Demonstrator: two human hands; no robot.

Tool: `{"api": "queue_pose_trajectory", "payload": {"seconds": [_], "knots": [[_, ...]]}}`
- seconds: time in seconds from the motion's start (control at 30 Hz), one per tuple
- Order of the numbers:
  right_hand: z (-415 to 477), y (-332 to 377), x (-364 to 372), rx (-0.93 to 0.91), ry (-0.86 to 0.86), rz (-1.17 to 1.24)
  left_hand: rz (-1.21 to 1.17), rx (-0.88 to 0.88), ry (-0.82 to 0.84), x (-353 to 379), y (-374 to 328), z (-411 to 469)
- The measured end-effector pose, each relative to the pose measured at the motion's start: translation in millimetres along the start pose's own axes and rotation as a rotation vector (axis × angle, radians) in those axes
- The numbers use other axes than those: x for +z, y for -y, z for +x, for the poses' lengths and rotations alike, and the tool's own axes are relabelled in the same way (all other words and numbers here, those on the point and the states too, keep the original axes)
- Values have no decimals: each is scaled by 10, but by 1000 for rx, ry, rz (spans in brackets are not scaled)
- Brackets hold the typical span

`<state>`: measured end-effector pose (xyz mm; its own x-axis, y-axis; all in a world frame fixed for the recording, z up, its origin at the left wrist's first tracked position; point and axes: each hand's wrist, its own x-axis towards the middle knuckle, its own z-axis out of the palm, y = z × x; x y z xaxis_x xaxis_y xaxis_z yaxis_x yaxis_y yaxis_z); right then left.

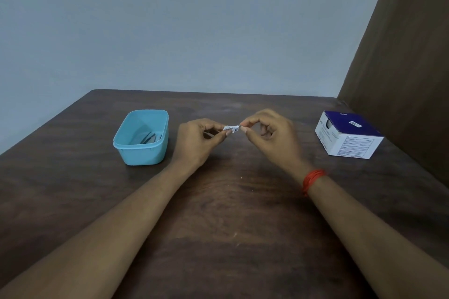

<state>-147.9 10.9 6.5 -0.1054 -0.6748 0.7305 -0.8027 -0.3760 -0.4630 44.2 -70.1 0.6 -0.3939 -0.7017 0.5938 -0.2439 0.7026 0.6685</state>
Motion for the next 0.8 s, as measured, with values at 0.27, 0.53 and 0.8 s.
{"api": "queue_pose_trajectory", "payload": {"seconds": [0.27,0.53,0.8], "knots": [[16,73,-54,-8,106,-228,55,92,142,16,-50,1],[16,98,-83,121,162,-99,35,99,190,16,-48,0],[22,108,-90,245,283,70,-78,-34,174,29,29,2]]}}
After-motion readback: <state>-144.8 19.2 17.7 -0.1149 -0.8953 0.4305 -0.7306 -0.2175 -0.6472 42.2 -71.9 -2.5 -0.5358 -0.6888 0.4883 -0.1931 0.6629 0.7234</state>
